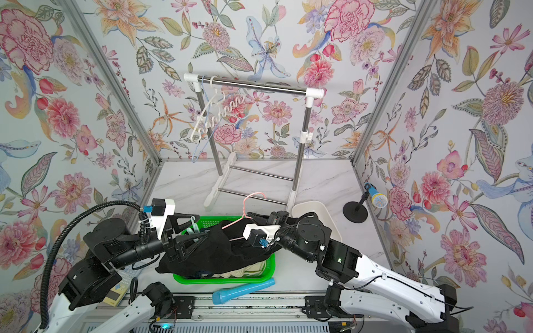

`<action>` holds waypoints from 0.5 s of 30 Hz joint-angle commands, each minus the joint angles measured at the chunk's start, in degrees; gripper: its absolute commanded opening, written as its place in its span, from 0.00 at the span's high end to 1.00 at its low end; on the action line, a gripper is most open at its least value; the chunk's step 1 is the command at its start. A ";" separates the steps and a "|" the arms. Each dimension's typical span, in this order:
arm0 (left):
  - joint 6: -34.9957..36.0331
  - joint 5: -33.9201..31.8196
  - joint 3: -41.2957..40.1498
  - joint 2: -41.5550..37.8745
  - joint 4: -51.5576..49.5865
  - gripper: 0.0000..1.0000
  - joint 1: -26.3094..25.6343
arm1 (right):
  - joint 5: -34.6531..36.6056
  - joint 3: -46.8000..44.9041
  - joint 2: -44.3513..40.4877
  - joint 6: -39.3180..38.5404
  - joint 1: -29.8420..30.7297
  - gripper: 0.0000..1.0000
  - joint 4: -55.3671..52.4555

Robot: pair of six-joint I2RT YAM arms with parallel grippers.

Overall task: Remove the clothespins securing shorts to the hanger
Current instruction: Remove the clothespin from the hanger.

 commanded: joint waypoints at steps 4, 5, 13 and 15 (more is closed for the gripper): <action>-2.36 7.09 -0.84 -1.15 4.92 0.35 -0.55 | 0.19 0.43 -0.30 2.36 -0.08 1.00 5.26; -2.12 6.99 -0.59 -1.40 4.53 0.35 -0.61 | 0.03 0.35 -0.34 2.62 -0.35 1.00 5.26; -1.18 6.64 -0.77 -1.98 3.94 0.45 -0.59 | -2.67 0.40 0.38 5.10 -2.89 1.00 5.21; -0.67 6.54 -0.64 -1.72 3.81 0.48 -0.60 | -2.97 0.68 0.52 5.23 -2.88 1.00 4.86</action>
